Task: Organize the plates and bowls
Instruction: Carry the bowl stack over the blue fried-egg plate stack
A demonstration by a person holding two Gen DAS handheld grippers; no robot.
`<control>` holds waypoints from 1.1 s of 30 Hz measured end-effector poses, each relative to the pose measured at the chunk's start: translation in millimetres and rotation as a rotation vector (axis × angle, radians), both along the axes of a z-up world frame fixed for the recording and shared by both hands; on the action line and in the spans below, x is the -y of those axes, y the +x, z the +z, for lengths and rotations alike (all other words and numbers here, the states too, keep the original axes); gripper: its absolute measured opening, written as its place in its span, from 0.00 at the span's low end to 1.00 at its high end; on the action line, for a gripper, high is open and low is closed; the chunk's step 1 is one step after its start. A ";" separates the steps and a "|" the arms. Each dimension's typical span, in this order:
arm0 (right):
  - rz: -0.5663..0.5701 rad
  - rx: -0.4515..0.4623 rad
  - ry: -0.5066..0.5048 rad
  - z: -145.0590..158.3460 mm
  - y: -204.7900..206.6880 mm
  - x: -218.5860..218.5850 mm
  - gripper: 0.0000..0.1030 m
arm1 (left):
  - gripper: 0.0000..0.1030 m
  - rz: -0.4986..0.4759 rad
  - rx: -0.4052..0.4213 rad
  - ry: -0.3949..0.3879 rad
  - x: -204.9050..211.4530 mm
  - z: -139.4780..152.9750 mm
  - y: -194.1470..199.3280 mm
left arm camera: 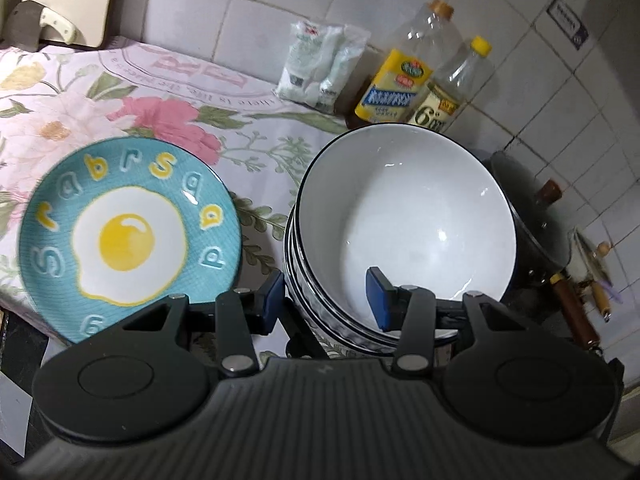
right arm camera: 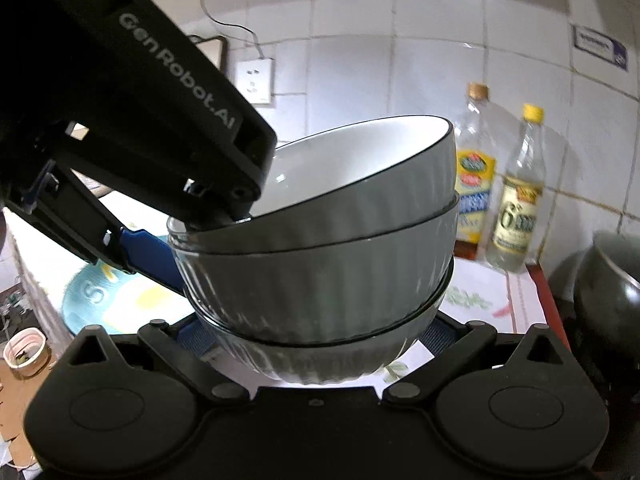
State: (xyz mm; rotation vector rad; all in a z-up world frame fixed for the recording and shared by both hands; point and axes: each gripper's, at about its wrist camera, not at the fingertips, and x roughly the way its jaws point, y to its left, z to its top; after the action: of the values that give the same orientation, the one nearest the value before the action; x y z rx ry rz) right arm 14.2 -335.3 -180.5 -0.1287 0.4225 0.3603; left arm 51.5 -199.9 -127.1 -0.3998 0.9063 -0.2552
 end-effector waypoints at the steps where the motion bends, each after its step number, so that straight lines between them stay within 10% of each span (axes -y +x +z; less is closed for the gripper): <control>1: 0.013 0.006 -0.002 4.2 -0.3 -3.6 1.00 | 0.41 0.010 0.006 -0.005 -4.9 3.6 -2.1; 13: 0.131 0.022 0.052 18.2 2.7 -66.6 1.00 | 0.41 0.114 0.002 0.043 -71.9 23.8 -9.6; 33: 0.218 -0.115 0.031 -29.4 35.6 -134.7 1.00 | 0.42 0.183 -0.068 0.047 -141.2 -39.6 11.7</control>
State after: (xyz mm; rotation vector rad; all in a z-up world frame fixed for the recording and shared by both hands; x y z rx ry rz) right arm 49.8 -200.7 -209.8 -0.1247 0.5178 0.5903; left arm 63.3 -58.7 -166.6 -0.4472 0.9342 -0.0524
